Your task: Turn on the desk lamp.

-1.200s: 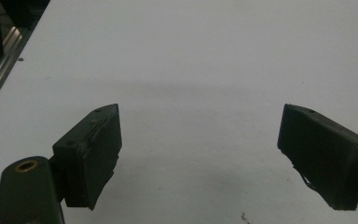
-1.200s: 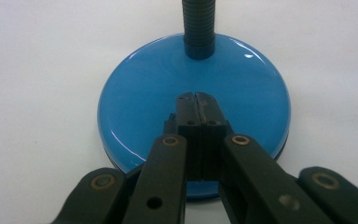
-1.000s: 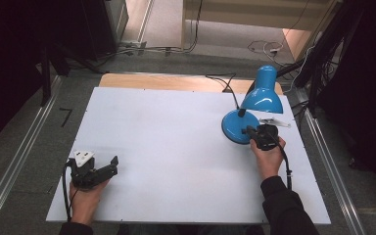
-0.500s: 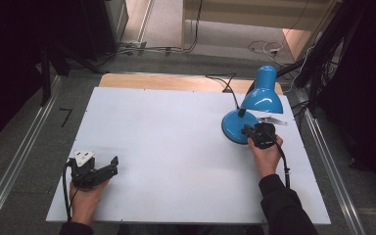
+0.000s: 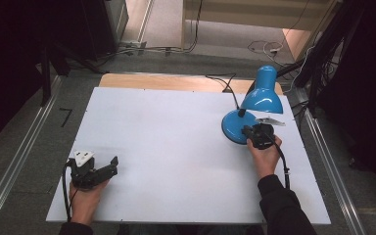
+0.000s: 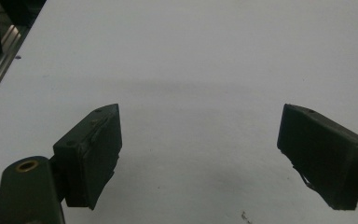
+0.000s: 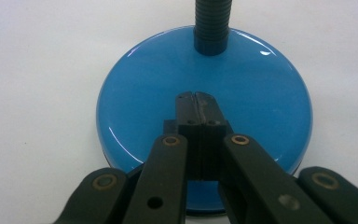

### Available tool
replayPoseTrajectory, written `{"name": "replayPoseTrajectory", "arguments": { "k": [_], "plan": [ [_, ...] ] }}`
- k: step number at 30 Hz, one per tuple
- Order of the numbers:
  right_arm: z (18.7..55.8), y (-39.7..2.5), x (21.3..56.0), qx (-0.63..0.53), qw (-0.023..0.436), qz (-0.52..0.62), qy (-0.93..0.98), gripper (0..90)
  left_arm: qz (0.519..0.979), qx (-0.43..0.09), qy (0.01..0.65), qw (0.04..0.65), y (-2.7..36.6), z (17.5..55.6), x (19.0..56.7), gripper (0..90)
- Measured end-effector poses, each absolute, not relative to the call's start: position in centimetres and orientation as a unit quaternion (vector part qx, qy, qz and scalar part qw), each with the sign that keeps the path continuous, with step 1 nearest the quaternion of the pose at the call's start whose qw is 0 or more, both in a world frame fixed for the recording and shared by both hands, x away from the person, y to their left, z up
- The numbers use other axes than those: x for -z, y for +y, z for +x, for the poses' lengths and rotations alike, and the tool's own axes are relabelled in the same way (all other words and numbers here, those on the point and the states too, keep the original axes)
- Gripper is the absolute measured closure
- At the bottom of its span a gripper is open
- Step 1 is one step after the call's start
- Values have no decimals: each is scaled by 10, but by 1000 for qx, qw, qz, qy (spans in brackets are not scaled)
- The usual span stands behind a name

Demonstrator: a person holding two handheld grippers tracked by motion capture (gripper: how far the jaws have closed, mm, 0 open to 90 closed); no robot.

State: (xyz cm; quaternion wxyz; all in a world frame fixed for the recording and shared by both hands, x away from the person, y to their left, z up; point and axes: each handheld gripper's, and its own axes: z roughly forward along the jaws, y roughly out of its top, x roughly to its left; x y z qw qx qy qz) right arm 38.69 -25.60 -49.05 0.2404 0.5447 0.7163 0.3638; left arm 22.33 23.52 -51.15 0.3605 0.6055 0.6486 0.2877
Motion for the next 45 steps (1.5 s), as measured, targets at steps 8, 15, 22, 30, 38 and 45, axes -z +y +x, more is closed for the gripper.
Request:
{"name": "replayPoseTrajectory", "arguments": {
  "k": [8,15,22,30,38,45],
  "plan": [
    [385,-256,493,-371,246,542,713,880,605,-287,649,360,235,223,511,145],
    [383,-256,494,-375,252,542,708,881,606,-286,649,360,235,223,512,145],
    [382,-256,495,-375,254,542,707,881,605,-285,650,360,235,223,512,146],
    [382,-255,495,-375,256,541,707,881,605,-281,651,361,236,223,512,146],
    [381,-255,496,-376,258,540,707,881,604,-280,653,361,236,223,512,146],
    [381,-255,496,-377,260,538,707,881,604,-280,653,361,236,223,512,147]
  ]
}}
